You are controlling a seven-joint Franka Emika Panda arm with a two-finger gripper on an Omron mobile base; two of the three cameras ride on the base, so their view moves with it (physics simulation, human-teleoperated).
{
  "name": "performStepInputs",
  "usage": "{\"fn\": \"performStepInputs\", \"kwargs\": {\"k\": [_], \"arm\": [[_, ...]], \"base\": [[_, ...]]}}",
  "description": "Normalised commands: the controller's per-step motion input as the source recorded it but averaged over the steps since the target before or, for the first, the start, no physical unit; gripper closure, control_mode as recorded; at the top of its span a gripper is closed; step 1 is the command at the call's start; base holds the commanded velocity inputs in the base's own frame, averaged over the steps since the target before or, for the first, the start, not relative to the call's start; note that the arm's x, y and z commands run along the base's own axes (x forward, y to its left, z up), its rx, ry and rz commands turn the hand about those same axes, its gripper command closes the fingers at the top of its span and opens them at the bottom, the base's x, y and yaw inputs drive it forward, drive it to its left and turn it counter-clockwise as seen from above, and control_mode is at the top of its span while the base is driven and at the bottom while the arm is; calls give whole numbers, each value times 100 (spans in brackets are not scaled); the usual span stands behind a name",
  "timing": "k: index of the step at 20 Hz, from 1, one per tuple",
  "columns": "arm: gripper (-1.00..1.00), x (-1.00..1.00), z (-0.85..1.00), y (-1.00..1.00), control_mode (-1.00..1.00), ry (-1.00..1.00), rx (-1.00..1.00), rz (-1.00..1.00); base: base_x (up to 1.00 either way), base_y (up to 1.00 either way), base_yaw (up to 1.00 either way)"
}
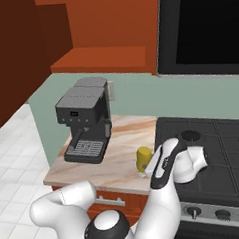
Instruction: Take 2 condiments from the cabinet and move them on the counter near the stove.Make sure the condiments are lined up with each other, next to each other.
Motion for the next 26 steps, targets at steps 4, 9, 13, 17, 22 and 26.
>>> {"fn": "performStepInputs", "kwargs": {"k": [4,9,13,17,22,26], "arm": [[100,0,0,0,-100,1,0,0],[100,0,0,0,-100,0,0,0],[100,7,0,0,-100,0,0,0],[100,9,0,0,-100,0,0,0],[100,7,0,0,-100,0,0,0],[100,0,0,0,-100,0,0,0]], "base": [[0,0,0],[0,0,0],[0,0,0],[0,0,0],[0,0,0],[0,0,0]]}}
